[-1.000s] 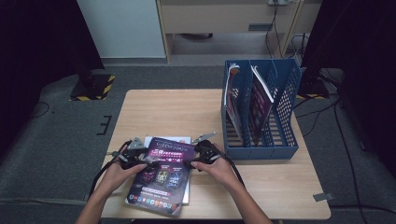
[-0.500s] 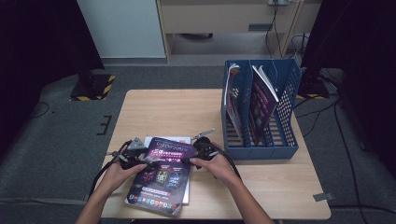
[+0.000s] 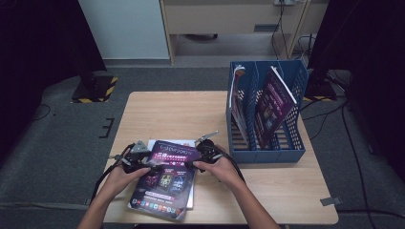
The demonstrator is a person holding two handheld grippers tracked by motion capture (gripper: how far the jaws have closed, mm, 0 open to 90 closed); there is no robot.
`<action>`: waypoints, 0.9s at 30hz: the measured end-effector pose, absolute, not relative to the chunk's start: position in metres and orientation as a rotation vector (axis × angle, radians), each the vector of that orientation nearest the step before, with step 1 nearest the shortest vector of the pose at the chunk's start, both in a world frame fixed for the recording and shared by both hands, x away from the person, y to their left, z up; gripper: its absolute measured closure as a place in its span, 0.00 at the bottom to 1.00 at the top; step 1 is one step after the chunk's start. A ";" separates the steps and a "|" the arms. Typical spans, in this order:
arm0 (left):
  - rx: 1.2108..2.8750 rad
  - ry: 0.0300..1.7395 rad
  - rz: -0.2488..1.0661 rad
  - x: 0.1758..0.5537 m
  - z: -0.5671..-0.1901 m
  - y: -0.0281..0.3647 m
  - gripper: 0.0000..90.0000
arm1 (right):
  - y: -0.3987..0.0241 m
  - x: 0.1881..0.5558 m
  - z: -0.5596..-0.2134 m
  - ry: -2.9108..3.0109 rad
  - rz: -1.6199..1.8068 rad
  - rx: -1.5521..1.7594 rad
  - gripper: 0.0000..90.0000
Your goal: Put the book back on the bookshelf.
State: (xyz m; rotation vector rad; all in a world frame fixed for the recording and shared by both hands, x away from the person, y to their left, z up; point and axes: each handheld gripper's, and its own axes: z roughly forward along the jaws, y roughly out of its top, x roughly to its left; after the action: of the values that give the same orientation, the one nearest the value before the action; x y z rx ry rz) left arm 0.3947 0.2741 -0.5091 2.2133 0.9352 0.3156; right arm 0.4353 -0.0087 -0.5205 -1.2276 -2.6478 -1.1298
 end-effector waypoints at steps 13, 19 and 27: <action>2.215 0.932 0.319 0.394 -0.509 0.274 0.17 | -0.007 0.439 -0.519 -2.646 -1.119 -1.229 0.12; 2.217 0.935 0.314 0.395 -0.509 0.274 0.17 | -0.010 0.439 -0.508 -2.662 -1.161 -1.225 0.20; 2.217 0.940 0.310 0.394 -0.509 0.275 0.17 | -0.010 0.438 -0.493 -2.690 -1.184 -1.183 0.23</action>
State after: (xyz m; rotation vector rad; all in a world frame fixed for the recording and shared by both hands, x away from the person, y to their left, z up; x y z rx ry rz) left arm 0.3945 0.2751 -0.5087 2.2169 0.9400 0.3099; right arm 0.4379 -0.0096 -0.4932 -1.1829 -2.6897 -1.1844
